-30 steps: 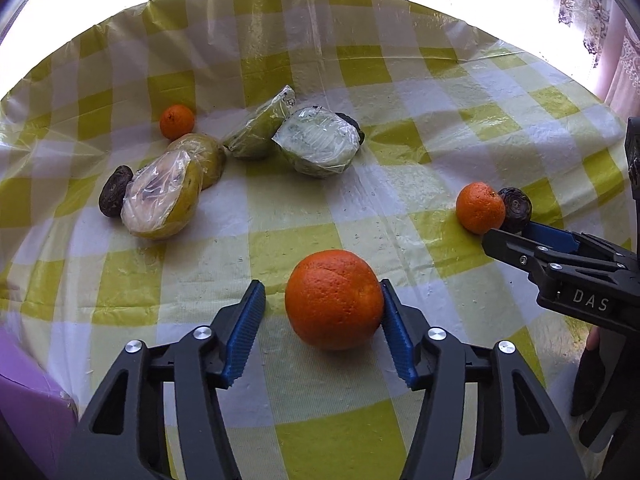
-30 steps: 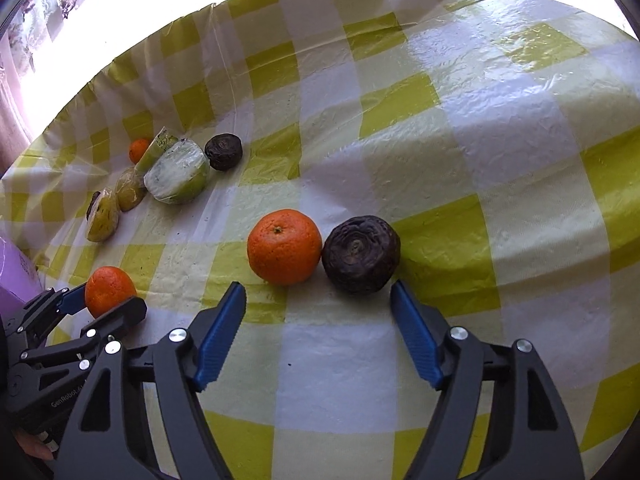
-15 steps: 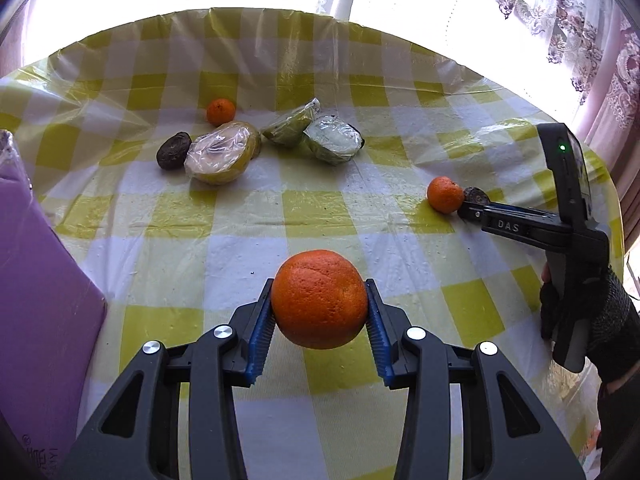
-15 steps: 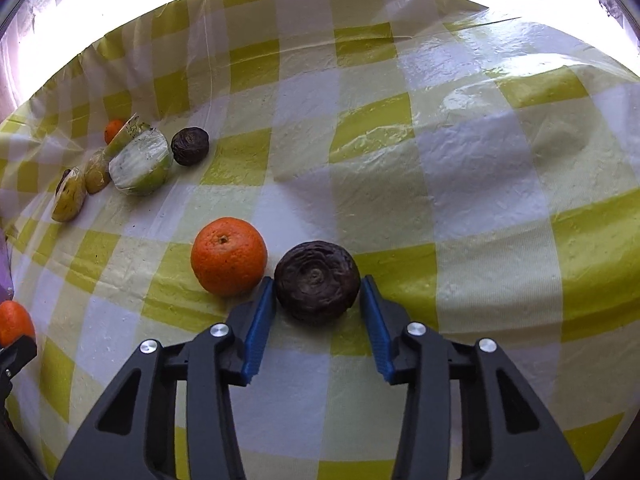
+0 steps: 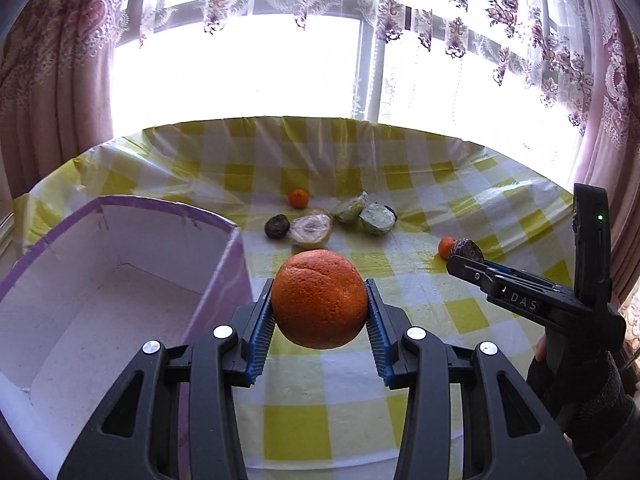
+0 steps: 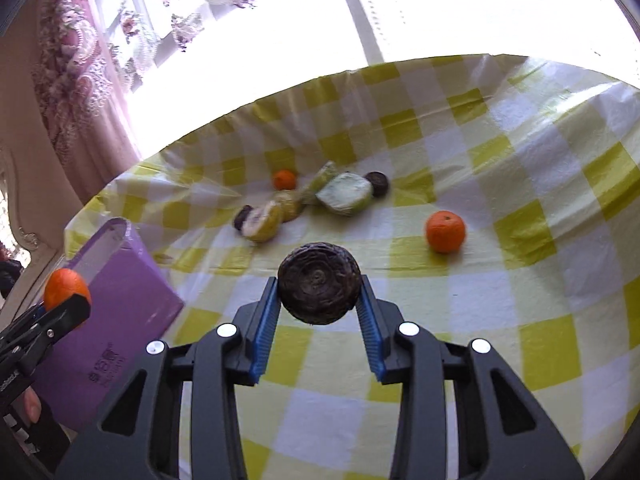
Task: Organize fruits
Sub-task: 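Carry both fruits into the white box and open both tools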
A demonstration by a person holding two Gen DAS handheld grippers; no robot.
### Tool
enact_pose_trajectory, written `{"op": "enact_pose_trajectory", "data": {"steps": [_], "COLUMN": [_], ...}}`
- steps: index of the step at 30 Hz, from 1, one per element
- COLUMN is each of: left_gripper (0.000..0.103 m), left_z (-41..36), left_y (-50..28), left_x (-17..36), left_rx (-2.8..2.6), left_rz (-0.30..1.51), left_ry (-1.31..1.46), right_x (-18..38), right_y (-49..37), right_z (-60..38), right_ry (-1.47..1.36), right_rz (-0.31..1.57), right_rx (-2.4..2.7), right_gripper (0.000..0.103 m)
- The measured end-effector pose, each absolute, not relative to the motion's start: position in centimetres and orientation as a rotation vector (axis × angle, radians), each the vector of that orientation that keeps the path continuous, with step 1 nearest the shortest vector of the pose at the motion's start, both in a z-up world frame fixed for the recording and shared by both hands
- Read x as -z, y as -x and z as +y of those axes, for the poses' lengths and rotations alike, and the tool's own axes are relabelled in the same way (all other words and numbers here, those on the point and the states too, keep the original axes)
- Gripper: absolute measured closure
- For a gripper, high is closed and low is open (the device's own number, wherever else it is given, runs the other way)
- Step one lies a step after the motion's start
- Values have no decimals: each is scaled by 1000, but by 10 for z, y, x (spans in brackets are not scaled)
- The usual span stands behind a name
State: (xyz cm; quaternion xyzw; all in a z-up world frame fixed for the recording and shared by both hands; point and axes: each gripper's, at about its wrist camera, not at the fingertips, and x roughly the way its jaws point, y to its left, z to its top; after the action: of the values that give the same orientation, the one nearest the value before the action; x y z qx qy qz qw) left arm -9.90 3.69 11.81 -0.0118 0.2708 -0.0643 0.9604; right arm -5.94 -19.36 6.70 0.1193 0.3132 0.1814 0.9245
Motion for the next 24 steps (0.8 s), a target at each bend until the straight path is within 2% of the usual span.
{"op": "enact_pose_trajectory", "data": {"steps": [5,10,16,24], "left_gripper": [62,62,62,62], "left_z": [98,165,208,218], "left_y": [138,159,173,160], "left_x": [-138,-137,-122,-92], "left_rx": [-24,-195,-307,-313], "left_rz": [516,586,674,844], "left_ry": [47,84,85,114], "right_x": [-118,-141,-129,-98], "right_y": [87,106,118,113], "right_z": [-101,-20,52,93], "right_ry": [-148,-75,35,195], "right_rz": [589,607,720,889], "right_rx": [-612,-764,-826,-770], "right_gripper": [64,64,64,64]}}
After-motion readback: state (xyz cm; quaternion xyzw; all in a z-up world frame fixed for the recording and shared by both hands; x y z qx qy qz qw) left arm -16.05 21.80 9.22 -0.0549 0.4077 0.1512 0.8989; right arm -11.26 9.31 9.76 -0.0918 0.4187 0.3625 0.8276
